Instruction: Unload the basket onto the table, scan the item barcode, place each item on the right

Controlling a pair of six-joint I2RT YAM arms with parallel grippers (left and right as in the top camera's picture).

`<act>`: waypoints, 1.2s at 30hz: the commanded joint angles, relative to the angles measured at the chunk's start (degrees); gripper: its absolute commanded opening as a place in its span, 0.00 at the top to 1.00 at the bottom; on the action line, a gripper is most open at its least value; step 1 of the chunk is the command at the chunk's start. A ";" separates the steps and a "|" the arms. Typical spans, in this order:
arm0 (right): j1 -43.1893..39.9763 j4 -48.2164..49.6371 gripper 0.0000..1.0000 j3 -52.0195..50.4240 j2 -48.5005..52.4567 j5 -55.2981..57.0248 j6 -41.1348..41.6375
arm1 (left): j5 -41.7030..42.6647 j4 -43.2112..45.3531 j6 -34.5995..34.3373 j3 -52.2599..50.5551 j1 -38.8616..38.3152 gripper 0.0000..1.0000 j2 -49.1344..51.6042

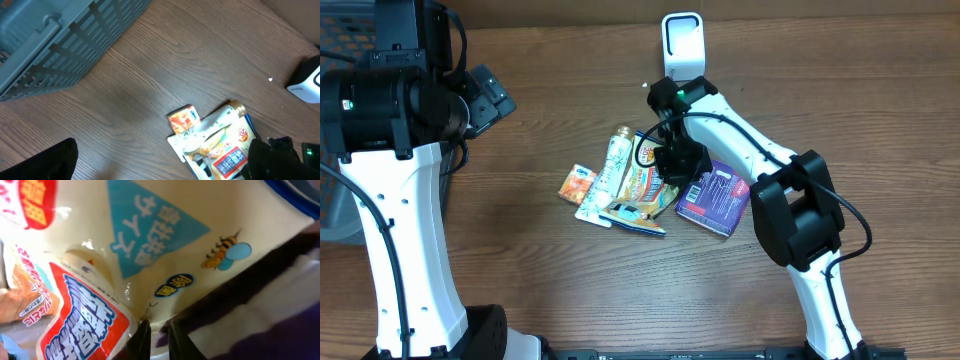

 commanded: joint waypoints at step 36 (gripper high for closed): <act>-17.16 -19.71 0.77 21.35 -1.64 4.85 1.42 | 0.24 -0.07 1.14 0.11 0.00 0.00 0.44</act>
